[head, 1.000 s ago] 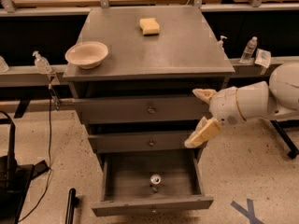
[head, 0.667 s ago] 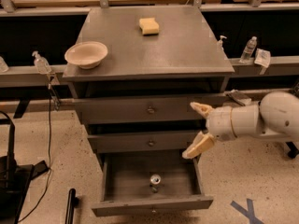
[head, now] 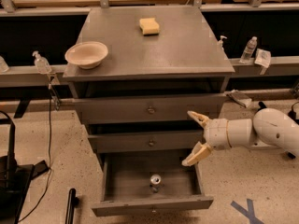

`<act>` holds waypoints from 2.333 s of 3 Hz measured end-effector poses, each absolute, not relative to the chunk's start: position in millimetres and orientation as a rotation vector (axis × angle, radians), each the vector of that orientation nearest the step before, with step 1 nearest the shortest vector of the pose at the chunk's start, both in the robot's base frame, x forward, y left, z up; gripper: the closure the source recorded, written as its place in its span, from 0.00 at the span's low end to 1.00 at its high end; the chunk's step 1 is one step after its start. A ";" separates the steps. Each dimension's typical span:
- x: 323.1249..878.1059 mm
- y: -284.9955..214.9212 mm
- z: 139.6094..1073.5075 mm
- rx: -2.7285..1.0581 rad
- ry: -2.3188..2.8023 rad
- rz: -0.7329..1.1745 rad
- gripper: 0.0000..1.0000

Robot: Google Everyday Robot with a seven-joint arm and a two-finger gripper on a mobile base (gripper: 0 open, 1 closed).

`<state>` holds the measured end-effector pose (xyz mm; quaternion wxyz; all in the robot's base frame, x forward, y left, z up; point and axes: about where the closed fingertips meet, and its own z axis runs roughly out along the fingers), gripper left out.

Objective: Pick redbull can from bottom drawer and place on counter

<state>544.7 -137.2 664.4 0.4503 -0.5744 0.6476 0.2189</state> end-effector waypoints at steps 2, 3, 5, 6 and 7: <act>548.3 -126.3 595.1 -1.477 1.532 0.552 0.00; 551.9 -101.2 485.7 -1.565 1.487 0.643 0.00; 565.2 -94.5 425.3 -1.586 1.477 0.625 0.00; 570.2 -91.9 360.8 -1.530 1.493 0.592 0.00; 568.5 -91.5 311.7 -1.508 1.513 0.576 0.00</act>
Offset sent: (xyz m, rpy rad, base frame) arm 0.0102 0.0250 -0.2015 -0.0016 -0.1017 0.1802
